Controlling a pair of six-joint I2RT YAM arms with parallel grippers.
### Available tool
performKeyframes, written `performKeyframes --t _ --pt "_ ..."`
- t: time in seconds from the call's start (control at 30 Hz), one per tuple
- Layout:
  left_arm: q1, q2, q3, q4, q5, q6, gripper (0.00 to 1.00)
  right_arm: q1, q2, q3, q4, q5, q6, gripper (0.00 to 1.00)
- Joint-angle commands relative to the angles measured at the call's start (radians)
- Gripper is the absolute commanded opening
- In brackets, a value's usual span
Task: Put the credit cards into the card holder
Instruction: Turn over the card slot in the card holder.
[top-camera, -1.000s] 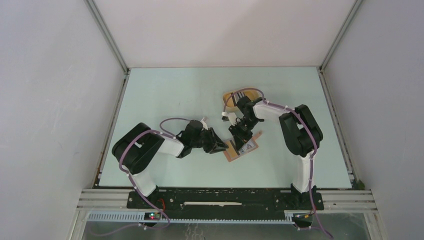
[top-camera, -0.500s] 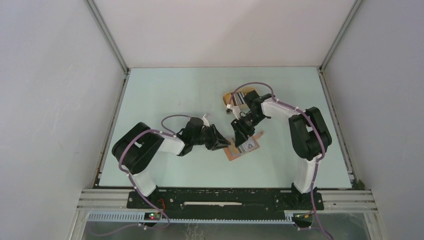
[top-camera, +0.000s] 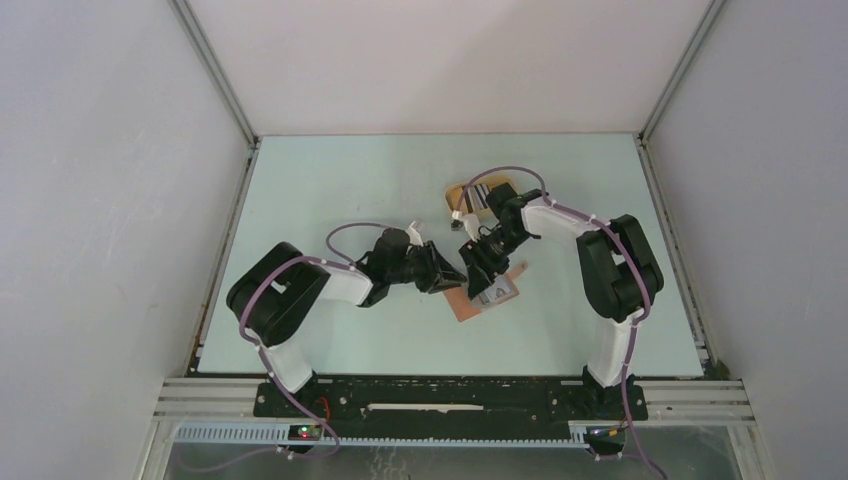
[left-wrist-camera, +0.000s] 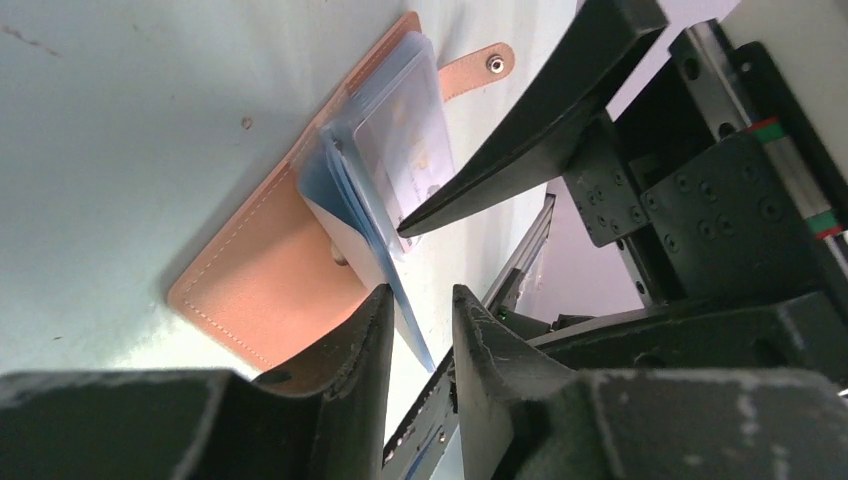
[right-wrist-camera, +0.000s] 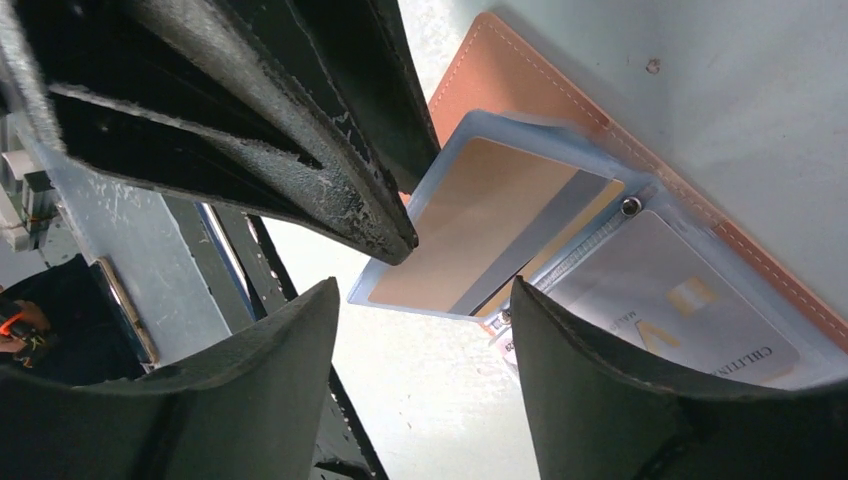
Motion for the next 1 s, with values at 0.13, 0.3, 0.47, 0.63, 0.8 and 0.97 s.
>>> performKeyframes --t 0.13,0.3,0.47,0.63,0.8,0.97 --pt "-0.003 0.02 0.051 0.034 0.023 -0.008 0.33 0.024 -0.038 -0.005 0.014 0.036 0.011 0.79" --pt "-0.003 0.021 0.049 0.034 0.022 -0.008 0.33 0.024 -0.033 -0.005 0.017 0.05 0.017 0.79" --pt "-0.003 0.023 0.05 0.034 0.023 -0.008 0.33 0.043 -0.04 -0.005 0.015 0.045 0.012 0.79" --pt "-0.002 0.023 0.053 0.034 0.024 -0.008 0.33 0.049 -0.034 -0.006 0.02 0.065 0.018 0.79" --pt "-0.002 0.024 0.053 0.034 0.023 -0.008 0.33 0.049 -0.028 -0.005 0.029 0.09 0.03 0.78" --pt "-0.002 0.024 0.051 0.034 0.024 -0.008 0.33 0.042 -0.028 -0.004 0.034 0.106 0.037 0.73"
